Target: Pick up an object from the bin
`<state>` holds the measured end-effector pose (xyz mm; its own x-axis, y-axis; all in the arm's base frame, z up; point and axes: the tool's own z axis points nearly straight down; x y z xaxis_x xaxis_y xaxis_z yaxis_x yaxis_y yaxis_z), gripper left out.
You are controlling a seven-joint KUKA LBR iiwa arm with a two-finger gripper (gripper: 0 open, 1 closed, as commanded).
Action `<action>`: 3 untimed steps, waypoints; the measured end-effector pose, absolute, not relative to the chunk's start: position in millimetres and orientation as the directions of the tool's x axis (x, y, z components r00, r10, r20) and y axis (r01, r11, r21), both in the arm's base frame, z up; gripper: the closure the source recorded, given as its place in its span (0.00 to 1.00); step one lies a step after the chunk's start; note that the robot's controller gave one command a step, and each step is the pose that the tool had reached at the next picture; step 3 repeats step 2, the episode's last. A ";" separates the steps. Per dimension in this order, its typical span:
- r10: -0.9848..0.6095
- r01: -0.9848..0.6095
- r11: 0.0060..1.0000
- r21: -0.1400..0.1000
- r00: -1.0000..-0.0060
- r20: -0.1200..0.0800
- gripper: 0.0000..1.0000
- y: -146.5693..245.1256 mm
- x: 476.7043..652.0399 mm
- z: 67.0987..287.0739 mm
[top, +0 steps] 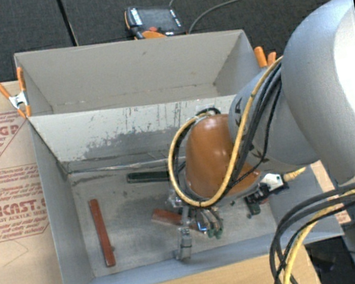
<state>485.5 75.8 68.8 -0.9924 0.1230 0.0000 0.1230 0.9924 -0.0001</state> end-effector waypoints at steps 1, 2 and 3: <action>0.121 0.121 0.993 0.001 -0.993 0.000 1.00 76.6 485.8 70.0; 0.094 0.094 0.996 0.003 -0.996 -0.008 1.00 74.5 488.1 235.6; 0.094 0.094 0.996 0.003 -0.996 -0.008 1.00 74.5 488.1 235.6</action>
Offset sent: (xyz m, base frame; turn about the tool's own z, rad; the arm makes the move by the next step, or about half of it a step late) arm 0.0000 0.0000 0.0000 0.0000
